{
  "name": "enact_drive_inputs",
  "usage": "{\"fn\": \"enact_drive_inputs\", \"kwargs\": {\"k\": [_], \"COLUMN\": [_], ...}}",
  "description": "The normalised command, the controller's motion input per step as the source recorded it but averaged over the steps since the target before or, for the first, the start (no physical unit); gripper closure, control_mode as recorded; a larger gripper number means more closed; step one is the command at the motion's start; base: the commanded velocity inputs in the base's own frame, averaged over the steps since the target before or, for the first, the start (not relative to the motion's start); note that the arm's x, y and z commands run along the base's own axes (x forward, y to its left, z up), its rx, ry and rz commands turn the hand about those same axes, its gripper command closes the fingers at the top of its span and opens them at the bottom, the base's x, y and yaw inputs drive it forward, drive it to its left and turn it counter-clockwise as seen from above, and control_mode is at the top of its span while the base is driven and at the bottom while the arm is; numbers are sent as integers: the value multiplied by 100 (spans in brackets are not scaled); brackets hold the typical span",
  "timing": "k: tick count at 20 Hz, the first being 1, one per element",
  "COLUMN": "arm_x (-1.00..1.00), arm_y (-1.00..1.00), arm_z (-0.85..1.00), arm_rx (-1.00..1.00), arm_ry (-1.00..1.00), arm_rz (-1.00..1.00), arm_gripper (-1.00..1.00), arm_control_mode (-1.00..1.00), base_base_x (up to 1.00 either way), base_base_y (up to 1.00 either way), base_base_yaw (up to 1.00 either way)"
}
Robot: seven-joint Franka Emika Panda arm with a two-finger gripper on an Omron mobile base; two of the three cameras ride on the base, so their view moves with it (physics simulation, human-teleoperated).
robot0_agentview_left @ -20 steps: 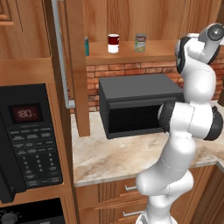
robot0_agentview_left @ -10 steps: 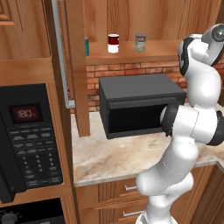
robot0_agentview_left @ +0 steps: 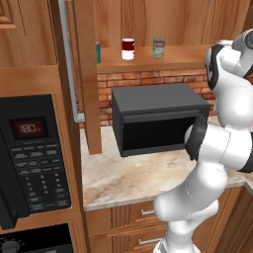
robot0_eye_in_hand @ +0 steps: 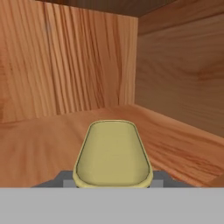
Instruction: Stack two cans on top of the other two cans in the cabinet.
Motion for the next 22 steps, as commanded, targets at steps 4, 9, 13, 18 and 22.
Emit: {"fn": "enact_drive_inputs", "kwargs": {"k": [4, 9, 13, 18, 22], "arm_x": [-19, -18, -21, -12, 0], "arm_y": [0, 5, 31, 54, 55], "arm_z": [0, 0, 2, 19, 35], "arm_rx": [0, 0, 0, 0, 0], "arm_ry": [0, 0, 0, 0, 0], "arm_rz": [0, 0, 3, 5, 10], "arm_gripper": [100, 100, 100, 100, 100], "arm_control_mode": [-100, -100, -100, -100, -100], "base_base_x": [0, 0, 0, 0, 0], "base_base_y": [0, 0, 0, 0, 0], "base_base_yaw": [0, 0, 0, 0, 0]}}
